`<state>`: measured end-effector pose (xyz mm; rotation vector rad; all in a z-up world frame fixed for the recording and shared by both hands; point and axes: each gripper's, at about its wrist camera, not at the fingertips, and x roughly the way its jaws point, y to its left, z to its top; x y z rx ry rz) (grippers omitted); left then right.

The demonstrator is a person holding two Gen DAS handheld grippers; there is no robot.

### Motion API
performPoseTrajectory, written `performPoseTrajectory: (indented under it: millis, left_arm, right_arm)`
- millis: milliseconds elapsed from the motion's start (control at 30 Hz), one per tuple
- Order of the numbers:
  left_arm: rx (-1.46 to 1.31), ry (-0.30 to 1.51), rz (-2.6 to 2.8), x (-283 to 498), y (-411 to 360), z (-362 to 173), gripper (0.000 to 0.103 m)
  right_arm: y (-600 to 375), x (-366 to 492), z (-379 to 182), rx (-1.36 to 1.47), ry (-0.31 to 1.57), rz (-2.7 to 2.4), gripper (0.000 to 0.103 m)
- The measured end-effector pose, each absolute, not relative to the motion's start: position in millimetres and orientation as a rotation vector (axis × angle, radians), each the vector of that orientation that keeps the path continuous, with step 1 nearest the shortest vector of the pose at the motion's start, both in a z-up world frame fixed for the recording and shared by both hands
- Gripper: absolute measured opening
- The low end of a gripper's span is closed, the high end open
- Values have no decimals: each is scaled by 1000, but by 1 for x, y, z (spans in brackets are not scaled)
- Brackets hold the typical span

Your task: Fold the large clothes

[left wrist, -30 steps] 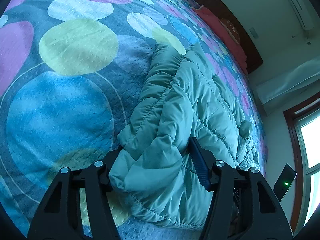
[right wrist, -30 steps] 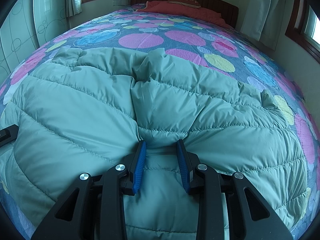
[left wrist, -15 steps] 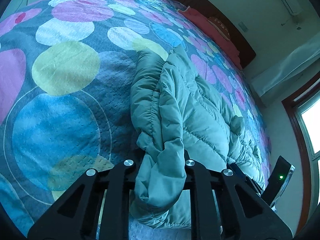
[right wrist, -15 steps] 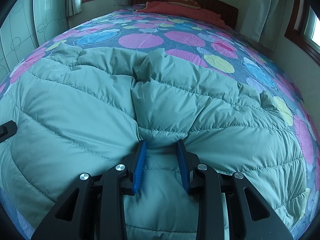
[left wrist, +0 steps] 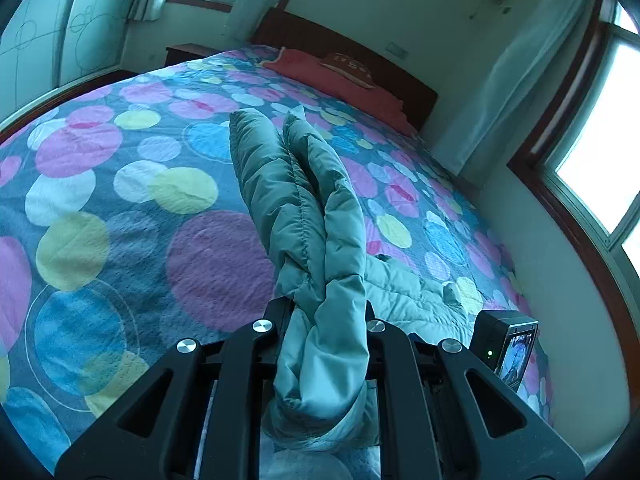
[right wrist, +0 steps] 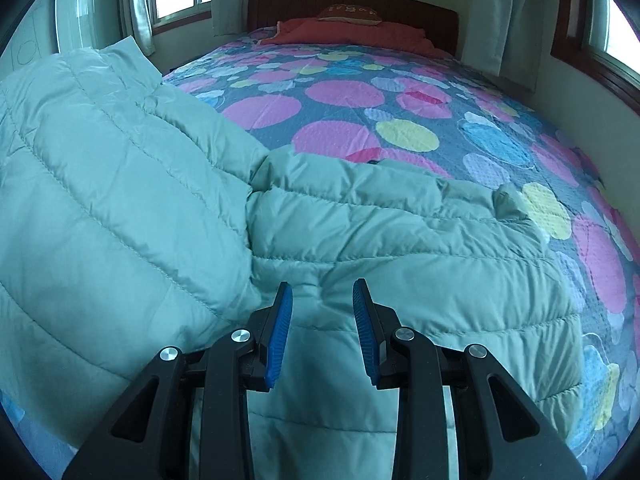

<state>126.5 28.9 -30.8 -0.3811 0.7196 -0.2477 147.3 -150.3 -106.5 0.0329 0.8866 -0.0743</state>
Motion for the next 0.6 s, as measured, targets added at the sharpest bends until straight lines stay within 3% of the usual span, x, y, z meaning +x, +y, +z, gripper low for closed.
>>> performPoseTrajectory:
  millis: [267,600]
  left_arm:
    - [-209,743,-354,125,-62,-24,12]
    - [8,865,-416,122,-175,-82,12]
  right_arm:
    - [-258,111,-97,130,887,-174,32]
    - [-362,68,-117,221,913,-303,32]
